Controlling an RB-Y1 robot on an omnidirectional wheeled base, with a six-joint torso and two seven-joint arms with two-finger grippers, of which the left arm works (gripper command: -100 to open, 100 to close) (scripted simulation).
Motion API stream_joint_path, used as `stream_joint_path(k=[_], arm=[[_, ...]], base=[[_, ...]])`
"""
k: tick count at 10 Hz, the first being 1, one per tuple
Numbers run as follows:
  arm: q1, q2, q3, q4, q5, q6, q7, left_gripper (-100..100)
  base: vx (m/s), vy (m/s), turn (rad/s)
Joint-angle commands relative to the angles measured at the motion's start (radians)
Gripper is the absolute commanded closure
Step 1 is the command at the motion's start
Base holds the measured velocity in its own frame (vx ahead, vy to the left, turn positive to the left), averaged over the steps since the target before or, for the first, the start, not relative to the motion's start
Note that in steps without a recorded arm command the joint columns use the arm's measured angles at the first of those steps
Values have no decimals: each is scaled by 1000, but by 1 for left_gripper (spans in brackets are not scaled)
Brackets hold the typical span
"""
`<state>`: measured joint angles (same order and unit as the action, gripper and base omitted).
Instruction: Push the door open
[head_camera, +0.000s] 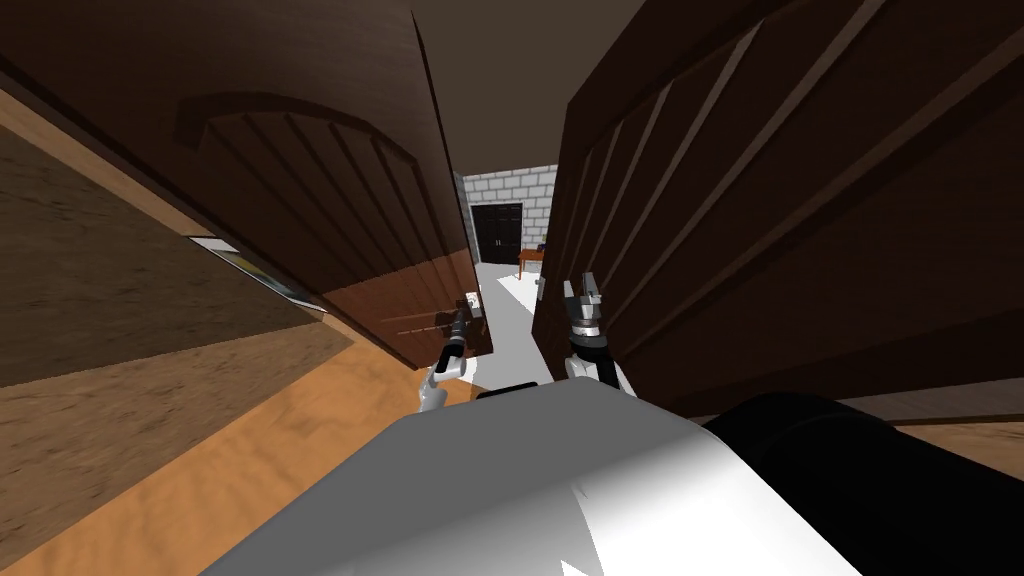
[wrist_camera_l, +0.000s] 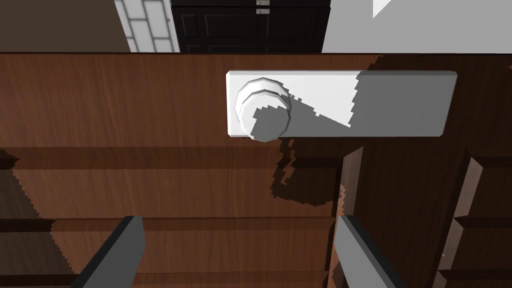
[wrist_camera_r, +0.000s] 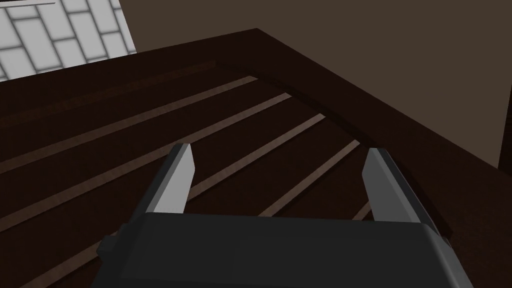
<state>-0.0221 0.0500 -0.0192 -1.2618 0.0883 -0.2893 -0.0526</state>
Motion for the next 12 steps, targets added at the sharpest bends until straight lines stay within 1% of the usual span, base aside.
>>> stream_joint_path(k=[1, 4, 6, 8, 9, 10, 12], arm=[[-3, 4, 2, 3, -1, -3, -2, -100], [-10, 4, 7, 14, -3, -11, -6, -100], [-14, -2, 11, 21, -4, -16, -9, -100], [-20, -15, 15, 29, -5, -22, -12, -100], [-18, -12, 14, 25, -5, -19, -11, -100], [-18, -12, 14, 25, -5, -19, -11, 100], [-18, -12, 14, 25, -5, -19, -11, 100]], base=[[157, -11, -11], [184, -6, -10], [229, -9, -7], [219, -8, -14], [96, -15, 2], [-12, 4, 3], [-32, 6, -7]])
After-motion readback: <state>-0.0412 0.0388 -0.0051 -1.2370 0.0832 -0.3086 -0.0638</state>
